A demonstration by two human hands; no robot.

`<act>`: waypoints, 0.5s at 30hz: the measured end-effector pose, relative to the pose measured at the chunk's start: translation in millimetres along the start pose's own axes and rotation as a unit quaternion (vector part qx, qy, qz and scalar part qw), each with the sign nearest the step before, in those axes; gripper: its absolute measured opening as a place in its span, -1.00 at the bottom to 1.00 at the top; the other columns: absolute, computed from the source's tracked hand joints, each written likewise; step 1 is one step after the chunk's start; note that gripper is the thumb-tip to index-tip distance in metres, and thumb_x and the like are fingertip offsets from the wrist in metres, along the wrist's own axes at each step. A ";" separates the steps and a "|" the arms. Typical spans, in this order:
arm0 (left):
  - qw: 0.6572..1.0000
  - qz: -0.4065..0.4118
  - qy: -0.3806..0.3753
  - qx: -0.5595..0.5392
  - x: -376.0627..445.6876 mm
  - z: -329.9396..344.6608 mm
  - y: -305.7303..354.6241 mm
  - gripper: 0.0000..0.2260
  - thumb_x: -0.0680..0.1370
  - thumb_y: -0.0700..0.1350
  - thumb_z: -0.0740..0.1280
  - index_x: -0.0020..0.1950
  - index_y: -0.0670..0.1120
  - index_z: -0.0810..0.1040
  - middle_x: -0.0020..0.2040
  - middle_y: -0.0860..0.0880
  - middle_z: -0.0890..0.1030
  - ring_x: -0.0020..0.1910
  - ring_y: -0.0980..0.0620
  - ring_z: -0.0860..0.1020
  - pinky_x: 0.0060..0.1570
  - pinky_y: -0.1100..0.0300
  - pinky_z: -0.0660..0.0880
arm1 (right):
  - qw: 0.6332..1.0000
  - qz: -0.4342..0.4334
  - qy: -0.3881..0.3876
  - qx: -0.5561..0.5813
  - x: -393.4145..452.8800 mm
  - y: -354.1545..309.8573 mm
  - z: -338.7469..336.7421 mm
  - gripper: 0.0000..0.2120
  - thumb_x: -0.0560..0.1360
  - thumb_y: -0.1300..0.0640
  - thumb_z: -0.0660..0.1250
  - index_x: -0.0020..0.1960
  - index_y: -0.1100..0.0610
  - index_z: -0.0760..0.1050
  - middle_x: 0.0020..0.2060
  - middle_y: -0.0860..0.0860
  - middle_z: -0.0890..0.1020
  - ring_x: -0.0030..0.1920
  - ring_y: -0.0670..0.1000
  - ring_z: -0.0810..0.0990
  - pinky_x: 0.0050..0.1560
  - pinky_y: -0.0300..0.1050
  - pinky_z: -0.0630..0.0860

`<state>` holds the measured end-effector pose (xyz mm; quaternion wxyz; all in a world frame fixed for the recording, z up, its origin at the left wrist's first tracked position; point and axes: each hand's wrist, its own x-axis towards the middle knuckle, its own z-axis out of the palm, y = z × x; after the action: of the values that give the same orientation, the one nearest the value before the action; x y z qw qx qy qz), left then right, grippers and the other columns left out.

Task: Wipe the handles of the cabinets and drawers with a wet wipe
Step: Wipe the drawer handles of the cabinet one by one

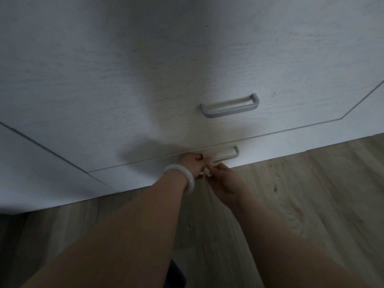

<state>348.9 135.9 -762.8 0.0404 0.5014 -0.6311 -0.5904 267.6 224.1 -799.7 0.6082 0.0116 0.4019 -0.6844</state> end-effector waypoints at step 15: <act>0.998 -0.011 0.053 -0.012 1.6 8.1 2.2 -0.74 0.53 -0.19 0.39 0.14 -0.32 0.61 -0.09 -0.20 0.63 -0.18 -0.12 0.57 -0.28 0.17 0.45 | 0.997 -0.017 0.039 0.063 -2.9 -33.9 -2.9 -0.73 0.53 0.50 0.06 -0.11 0.30 0.50 -0.28 0.17 0.64 -0.34 0.00 0.67 -0.31 -0.26 0.59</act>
<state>341.6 140.1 -764.4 0.0732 0.5387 -0.6152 -0.5710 238.5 226.0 -782.0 0.5782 0.0696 0.3813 -0.7180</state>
